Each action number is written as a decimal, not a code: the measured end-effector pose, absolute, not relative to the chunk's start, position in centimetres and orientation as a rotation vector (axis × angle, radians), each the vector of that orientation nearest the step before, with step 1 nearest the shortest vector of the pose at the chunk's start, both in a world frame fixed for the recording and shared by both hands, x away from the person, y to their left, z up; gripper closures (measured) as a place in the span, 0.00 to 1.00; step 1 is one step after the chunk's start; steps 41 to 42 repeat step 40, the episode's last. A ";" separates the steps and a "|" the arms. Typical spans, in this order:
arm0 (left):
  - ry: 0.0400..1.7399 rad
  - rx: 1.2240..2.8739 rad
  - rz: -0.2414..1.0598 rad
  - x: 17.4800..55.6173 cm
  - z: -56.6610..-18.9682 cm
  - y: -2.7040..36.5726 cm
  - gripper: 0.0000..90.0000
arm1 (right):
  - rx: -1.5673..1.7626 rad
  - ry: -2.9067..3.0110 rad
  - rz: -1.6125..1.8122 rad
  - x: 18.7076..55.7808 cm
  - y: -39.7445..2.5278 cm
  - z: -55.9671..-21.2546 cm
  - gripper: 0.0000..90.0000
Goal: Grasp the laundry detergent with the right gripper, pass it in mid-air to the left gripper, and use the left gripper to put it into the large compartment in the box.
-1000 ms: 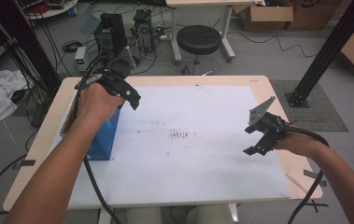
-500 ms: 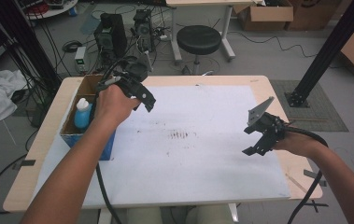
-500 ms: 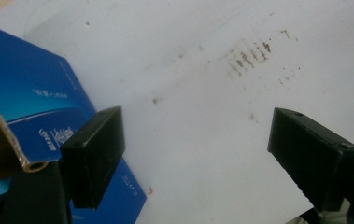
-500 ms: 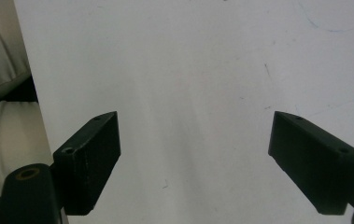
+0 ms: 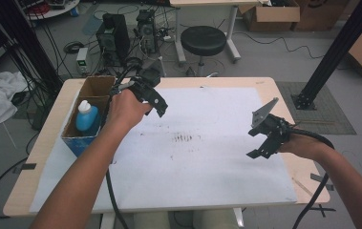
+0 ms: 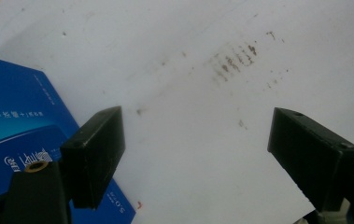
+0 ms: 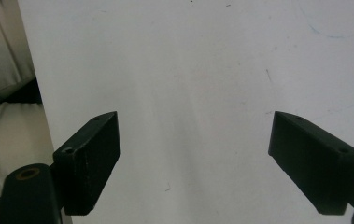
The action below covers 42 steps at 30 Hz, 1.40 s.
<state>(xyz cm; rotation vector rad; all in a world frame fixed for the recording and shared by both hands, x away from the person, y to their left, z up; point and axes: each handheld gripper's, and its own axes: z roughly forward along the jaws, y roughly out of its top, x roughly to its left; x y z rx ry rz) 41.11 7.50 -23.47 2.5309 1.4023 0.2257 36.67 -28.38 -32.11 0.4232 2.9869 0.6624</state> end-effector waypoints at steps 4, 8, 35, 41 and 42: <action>1.399 2.532 0.225 41.3 -23.6 7.4 0.22 | 0.427 2.985 0.665 36.9 -28.4 -32.2 0.18; 1.396 2.535 0.221 41.4 -23.7 7.4 0.22 | 0.425 2.987 0.663 37.1 -28.4 -32.3 0.18; 1.392 2.536 0.219 41.4 -24.0 7.5 0.22 | 0.427 2.989 0.668 37.0 -28.1 -32.4 0.18; 1.391 2.539 0.214 41.4 -24.2 7.5 0.22 | 0.432 2.988 0.670 37.1 -28.2 -32.5 0.18; 1.391 2.539 0.214 41.4 -24.2 7.5 0.22 | 0.432 2.988 0.670 37.1 -28.2 -32.5 0.18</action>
